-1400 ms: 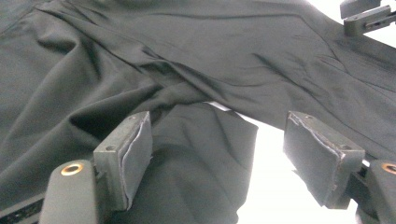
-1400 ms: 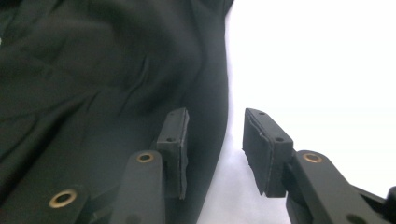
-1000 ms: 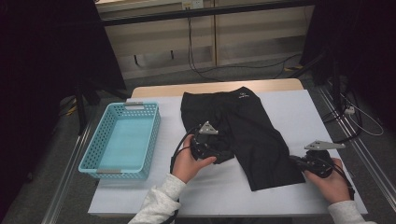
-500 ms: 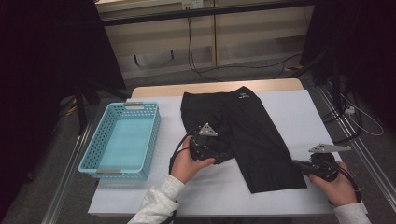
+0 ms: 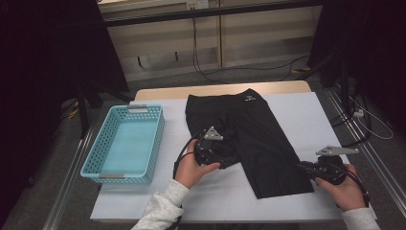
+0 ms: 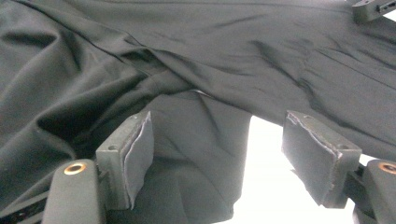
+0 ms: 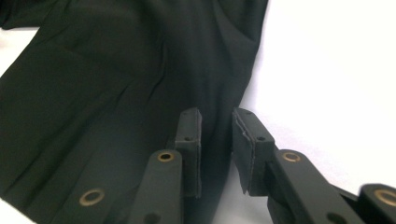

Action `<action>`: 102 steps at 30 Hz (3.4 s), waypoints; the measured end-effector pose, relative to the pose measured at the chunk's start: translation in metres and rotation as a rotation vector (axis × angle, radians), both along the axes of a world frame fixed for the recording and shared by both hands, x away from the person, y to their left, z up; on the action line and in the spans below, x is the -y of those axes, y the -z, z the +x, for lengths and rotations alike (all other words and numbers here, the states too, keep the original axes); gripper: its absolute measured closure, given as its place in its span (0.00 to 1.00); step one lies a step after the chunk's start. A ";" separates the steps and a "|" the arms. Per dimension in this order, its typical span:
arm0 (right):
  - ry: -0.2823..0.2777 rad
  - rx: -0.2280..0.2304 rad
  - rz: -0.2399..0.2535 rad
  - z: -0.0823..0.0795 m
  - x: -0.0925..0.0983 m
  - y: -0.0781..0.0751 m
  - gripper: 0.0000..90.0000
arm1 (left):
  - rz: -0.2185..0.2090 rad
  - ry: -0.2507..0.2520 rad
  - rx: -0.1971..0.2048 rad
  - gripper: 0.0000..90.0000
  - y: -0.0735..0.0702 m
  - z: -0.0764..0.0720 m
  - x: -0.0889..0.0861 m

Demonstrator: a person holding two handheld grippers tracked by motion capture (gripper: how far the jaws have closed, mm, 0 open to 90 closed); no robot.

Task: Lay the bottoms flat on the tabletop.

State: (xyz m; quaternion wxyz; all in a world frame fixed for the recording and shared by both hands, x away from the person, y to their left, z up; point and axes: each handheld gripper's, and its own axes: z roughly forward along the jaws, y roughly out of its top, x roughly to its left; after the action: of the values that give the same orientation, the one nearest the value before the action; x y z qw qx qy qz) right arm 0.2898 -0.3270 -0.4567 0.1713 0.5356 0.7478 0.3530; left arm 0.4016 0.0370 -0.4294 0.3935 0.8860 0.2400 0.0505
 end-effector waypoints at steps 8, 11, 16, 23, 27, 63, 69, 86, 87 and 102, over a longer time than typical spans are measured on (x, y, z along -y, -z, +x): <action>0.008 -0.004 -0.006 0.002 0.001 0.002 0.85 | -0.006 0.031 0.013 0.31 -0.003 -0.007 0.009; -0.002 -0.006 -0.003 0.002 0.000 0.002 0.89 | -0.016 0.042 0.023 0.32 0.000 -0.012 0.017; -0.009 -0.014 0.022 0.002 0.001 0.003 0.96 | -0.043 0.081 0.053 0.39 0.009 -0.018 0.040; -0.020 -0.016 0.019 0.000 -0.001 0.003 0.99 | -0.004 0.081 0.042 0.42 0.026 -0.022 0.057; -0.015 -0.017 0.029 -0.001 0.000 0.003 0.99 | -0.003 0.088 0.032 0.45 0.032 -0.023 0.060; -0.061 -0.094 0.062 -0.022 0.001 -0.001 1.00 | 0.032 0.204 -0.107 0.98 0.022 -0.041 0.044; -0.108 -0.117 0.067 -0.031 0.001 -0.002 0.99 | 0.010 0.186 -0.121 0.94 0.023 -0.046 0.042; 0.026 0.057 -0.017 0.062 -0.006 -0.007 0.53 | -0.007 0.026 -0.046 0.29 0.006 -0.020 -0.006; 0.035 0.058 -0.018 0.068 -0.006 -0.007 0.51 | -0.009 0.011 -0.040 0.29 0.005 -0.020 -0.011; 0.059 0.047 -0.011 0.151 -0.022 -0.005 0.49 | -0.008 -0.095 -0.027 0.28 0.003 -0.010 -0.047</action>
State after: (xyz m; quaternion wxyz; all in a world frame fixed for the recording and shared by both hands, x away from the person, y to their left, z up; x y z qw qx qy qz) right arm 0.4404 -0.3046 -0.4513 0.2021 0.5482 0.7292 0.3563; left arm 0.3916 0.0841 -0.4328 0.3908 0.8727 0.2872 0.0564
